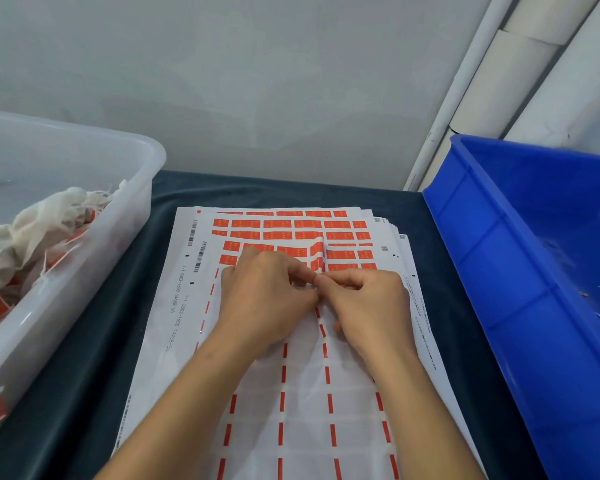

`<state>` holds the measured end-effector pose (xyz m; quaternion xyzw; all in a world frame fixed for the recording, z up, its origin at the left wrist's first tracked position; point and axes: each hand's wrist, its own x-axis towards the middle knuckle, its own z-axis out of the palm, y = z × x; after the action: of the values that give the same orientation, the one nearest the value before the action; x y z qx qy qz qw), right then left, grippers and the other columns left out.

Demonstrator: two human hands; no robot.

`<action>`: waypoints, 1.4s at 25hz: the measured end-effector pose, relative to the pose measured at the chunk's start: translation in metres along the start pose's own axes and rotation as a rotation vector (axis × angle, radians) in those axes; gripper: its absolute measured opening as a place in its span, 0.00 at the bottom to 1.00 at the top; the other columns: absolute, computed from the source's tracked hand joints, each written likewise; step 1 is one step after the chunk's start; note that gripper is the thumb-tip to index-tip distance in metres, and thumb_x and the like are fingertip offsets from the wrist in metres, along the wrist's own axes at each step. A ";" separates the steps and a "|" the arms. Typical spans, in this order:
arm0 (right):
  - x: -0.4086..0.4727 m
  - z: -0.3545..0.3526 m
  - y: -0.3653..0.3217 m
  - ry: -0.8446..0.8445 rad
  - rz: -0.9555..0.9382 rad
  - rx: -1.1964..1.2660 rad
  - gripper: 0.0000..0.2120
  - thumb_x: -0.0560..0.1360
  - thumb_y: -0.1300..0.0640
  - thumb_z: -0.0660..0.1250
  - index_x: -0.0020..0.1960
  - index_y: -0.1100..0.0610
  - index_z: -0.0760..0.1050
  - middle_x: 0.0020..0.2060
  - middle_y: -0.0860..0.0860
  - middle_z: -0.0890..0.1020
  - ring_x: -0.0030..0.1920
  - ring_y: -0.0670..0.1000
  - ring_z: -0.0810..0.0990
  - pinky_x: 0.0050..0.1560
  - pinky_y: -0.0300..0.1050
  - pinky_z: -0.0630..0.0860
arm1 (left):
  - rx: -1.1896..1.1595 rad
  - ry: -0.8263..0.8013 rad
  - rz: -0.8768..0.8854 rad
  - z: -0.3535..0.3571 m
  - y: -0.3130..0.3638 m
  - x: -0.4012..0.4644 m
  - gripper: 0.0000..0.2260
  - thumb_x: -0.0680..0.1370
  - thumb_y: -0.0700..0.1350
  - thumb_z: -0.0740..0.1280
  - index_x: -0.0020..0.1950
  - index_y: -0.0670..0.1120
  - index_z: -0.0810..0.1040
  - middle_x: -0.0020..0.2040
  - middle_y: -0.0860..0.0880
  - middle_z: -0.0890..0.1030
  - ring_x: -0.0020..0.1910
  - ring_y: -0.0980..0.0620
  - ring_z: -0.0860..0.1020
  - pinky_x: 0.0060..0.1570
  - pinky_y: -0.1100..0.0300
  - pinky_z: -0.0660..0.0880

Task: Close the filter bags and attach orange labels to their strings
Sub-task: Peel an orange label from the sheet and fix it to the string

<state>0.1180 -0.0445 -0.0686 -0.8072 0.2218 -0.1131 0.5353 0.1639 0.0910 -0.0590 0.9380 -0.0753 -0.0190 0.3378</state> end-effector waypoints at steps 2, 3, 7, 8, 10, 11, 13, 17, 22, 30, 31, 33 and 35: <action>0.001 -0.001 0.000 -0.002 0.038 0.022 0.05 0.74 0.47 0.78 0.46 0.47 0.88 0.34 0.35 0.84 0.28 0.45 0.83 0.27 0.33 0.76 | 0.052 0.007 0.017 0.000 0.001 0.000 0.13 0.76 0.62 0.73 0.57 0.59 0.87 0.53 0.60 0.84 0.52 0.53 0.78 0.59 0.50 0.80; 0.002 -0.001 0.001 -0.002 0.048 0.020 0.05 0.74 0.47 0.78 0.46 0.47 0.87 0.33 0.35 0.84 0.26 0.45 0.83 0.26 0.32 0.75 | 0.076 0.011 0.027 0.000 0.001 0.000 0.13 0.76 0.63 0.73 0.57 0.59 0.87 0.53 0.60 0.84 0.53 0.53 0.78 0.60 0.49 0.80; 0.002 0.000 0.002 0.013 0.060 0.024 0.05 0.74 0.48 0.78 0.46 0.48 0.87 0.34 0.40 0.86 0.24 0.46 0.82 0.25 0.32 0.75 | 0.139 0.035 0.079 -0.002 0.000 -0.002 0.13 0.77 0.63 0.72 0.57 0.60 0.87 0.53 0.61 0.83 0.54 0.55 0.74 0.62 0.49 0.78; 0.002 0.000 0.002 0.014 0.062 0.024 0.05 0.74 0.48 0.78 0.46 0.48 0.87 0.35 0.41 0.86 0.25 0.46 0.82 0.26 0.32 0.75 | 0.151 0.039 0.096 -0.002 0.000 -0.002 0.13 0.77 0.64 0.71 0.58 0.61 0.87 0.54 0.61 0.83 0.54 0.55 0.74 0.62 0.50 0.78; 0.002 0.000 0.003 0.015 0.063 0.027 0.04 0.74 0.48 0.78 0.46 0.48 0.87 0.37 0.42 0.87 0.25 0.46 0.82 0.26 0.33 0.76 | 0.177 0.049 0.122 -0.003 0.000 -0.004 0.15 0.77 0.65 0.71 0.58 0.61 0.86 0.55 0.60 0.83 0.55 0.55 0.74 0.62 0.51 0.78; 0.002 0.000 0.003 0.015 0.064 0.030 0.04 0.74 0.48 0.78 0.45 0.48 0.87 0.37 0.42 0.87 0.25 0.46 0.82 0.26 0.33 0.76 | 0.192 0.053 0.130 -0.003 0.001 -0.004 0.15 0.77 0.65 0.71 0.59 0.61 0.86 0.55 0.60 0.83 0.55 0.55 0.74 0.62 0.51 0.78; 0.002 0.000 0.003 0.014 0.072 0.031 0.03 0.74 0.49 0.78 0.45 0.48 0.87 0.36 0.41 0.86 0.25 0.47 0.82 0.27 0.34 0.76 | 0.218 0.051 0.136 -0.002 0.003 -0.004 0.16 0.77 0.65 0.70 0.60 0.60 0.86 0.56 0.59 0.82 0.56 0.54 0.75 0.62 0.51 0.78; 0.004 0.000 0.003 0.020 0.090 0.031 0.02 0.75 0.50 0.77 0.45 0.48 0.87 0.34 0.41 0.86 0.25 0.47 0.82 0.27 0.34 0.76 | 0.236 0.051 0.141 -0.003 0.002 -0.004 0.17 0.76 0.66 0.70 0.60 0.61 0.86 0.57 0.59 0.83 0.56 0.55 0.75 0.61 0.52 0.78; 0.004 0.000 0.004 0.029 0.092 0.014 0.03 0.76 0.51 0.76 0.48 0.48 0.87 0.41 0.43 0.87 0.26 0.47 0.83 0.29 0.35 0.78 | 0.248 0.050 0.139 -0.005 0.003 -0.004 0.17 0.76 0.65 0.71 0.60 0.60 0.86 0.57 0.59 0.82 0.55 0.56 0.74 0.62 0.52 0.78; -0.001 -0.002 -0.002 0.005 0.054 0.004 0.05 0.75 0.47 0.77 0.47 0.48 0.86 0.35 0.43 0.86 0.25 0.46 0.82 0.26 0.31 0.75 | 0.257 0.038 0.145 -0.007 0.003 -0.004 0.17 0.77 0.66 0.70 0.61 0.60 0.86 0.56 0.59 0.82 0.54 0.55 0.75 0.60 0.53 0.78; -0.001 -0.002 -0.002 0.006 0.051 -0.004 0.05 0.76 0.48 0.76 0.48 0.48 0.86 0.36 0.43 0.86 0.25 0.46 0.82 0.26 0.31 0.74 | 0.254 0.037 0.145 -0.007 0.003 -0.004 0.17 0.76 0.66 0.70 0.61 0.60 0.86 0.56 0.59 0.82 0.54 0.55 0.75 0.60 0.53 0.79; -0.002 -0.002 -0.003 0.003 0.035 -0.027 0.05 0.77 0.48 0.75 0.48 0.49 0.86 0.38 0.44 0.86 0.25 0.45 0.82 0.26 0.30 0.74 | 0.250 0.039 0.145 -0.007 0.003 -0.003 0.17 0.76 0.66 0.70 0.60 0.61 0.86 0.56 0.59 0.83 0.54 0.55 0.75 0.60 0.52 0.79; -0.003 -0.001 -0.004 -0.003 0.008 -0.051 0.04 0.78 0.49 0.75 0.48 0.48 0.86 0.37 0.44 0.86 0.26 0.43 0.82 0.26 0.29 0.73 | 0.254 0.042 0.147 -0.006 0.003 -0.003 0.16 0.76 0.66 0.70 0.60 0.61 0.86 0.56 0.60 0.83 0.54 0.55 0.75 0.60 0.53 0.79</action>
<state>0.1158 -0.0432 -0.0646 -0.8199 0.2269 -0.1042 0.5151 0.1606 0.0933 -0.0529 0.9654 -0.1387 0.0351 0.2182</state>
